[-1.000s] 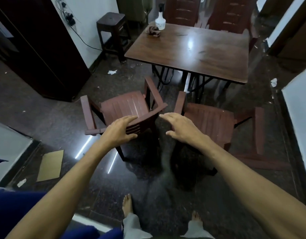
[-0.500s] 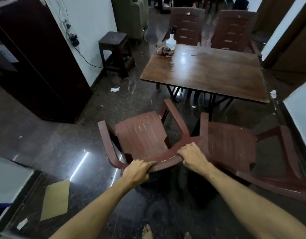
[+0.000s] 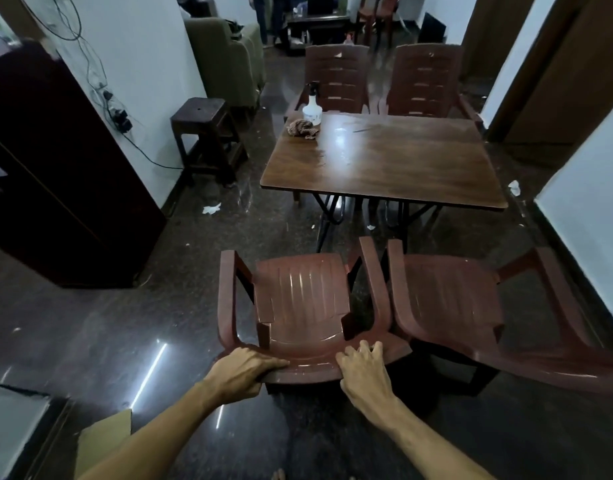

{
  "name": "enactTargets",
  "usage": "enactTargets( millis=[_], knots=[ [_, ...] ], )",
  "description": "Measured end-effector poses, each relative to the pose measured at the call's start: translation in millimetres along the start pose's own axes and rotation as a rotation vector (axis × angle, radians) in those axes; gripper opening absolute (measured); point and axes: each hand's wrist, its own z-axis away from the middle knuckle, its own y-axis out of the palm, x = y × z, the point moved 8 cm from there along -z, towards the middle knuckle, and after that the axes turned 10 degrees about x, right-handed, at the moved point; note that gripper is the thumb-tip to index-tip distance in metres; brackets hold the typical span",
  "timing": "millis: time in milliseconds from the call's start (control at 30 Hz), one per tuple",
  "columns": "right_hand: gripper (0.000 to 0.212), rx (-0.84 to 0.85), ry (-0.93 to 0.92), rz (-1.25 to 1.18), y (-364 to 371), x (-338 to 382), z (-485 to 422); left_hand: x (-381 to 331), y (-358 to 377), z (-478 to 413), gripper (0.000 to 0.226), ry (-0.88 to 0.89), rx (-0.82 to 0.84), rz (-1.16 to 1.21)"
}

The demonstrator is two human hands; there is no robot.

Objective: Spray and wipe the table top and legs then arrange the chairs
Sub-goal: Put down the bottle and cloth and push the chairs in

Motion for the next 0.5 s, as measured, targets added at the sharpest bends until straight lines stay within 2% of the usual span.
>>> enactTargets(
  millis=[100, 167, 333, 500],
  knots=[
    [0.034, -0.007, 0.069, -0.014, -11.8, -3.3, -17.0, 14.9, -16.8, -14.2, 0.074, 0.019, 0.027, -0.006],
    [0.033, 0.009, 0.091, -0.007, -12.9, -0.8, -22.6, 17.8, -25.0, -17.7, 0.08, 0.046, 0.024, 0.019],
    [0.034, 0.059, 0.141, -0.01, -1.8, 22.1, -16.7, 33.5, -18.1, -8.3, 0.071, 0.113, 0.026, 0.022],
    [0.034, 0.083, 0.171, -0.02, -0.9, 36.7, -15.0, 45.4, -15.4, -1.8, 0.077, 0.116, 0.026, 0.033]
  ],
)
